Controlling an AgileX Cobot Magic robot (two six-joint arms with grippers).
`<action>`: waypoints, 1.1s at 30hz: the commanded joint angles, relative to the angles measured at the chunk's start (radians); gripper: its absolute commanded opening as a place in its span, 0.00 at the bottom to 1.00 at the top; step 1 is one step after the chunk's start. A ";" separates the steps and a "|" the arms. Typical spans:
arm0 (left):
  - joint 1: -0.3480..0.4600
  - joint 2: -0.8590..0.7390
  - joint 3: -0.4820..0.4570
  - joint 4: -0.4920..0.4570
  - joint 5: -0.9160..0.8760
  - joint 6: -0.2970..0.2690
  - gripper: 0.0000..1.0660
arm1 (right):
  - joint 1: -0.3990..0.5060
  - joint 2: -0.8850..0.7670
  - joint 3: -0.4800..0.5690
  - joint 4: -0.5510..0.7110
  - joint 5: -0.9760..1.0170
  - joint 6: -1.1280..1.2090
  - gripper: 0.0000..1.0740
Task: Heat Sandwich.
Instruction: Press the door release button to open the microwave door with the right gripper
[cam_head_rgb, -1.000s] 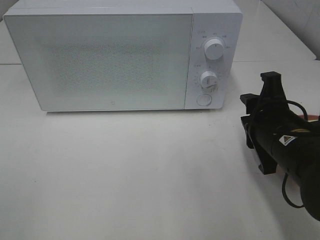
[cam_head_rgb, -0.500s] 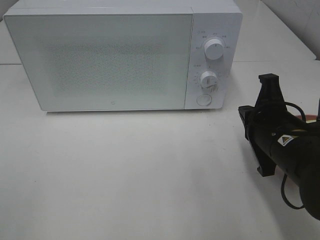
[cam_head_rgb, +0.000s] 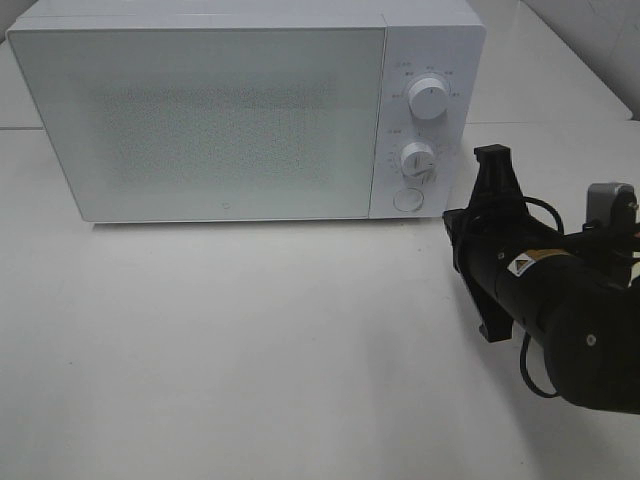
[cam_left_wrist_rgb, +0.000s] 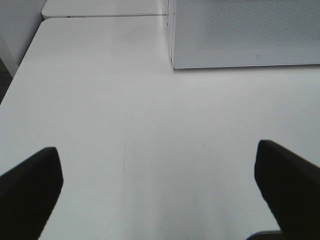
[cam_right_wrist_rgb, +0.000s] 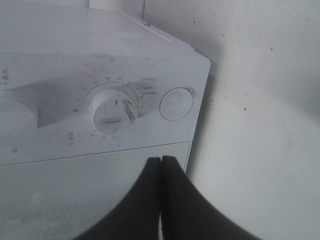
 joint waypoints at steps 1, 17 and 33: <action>0.000 -0.026 -0.002 0.002 -0.003 -0.004 0.94 | -0.028 0.027 -0.042 -0.035 0.024 0.003 0.00; 0.000 -0.026 -0.002 0.002 -0.003 -0.004 0.94 | -0.097 0.168 -0.192 -0.090 0.071 0.047 0.00; 0.000 -0.026 -0.002 0.001 -0.003 -0.004 0.94 | -0.098 0.264 -0.295 -0.087 0.076 0.054 0.00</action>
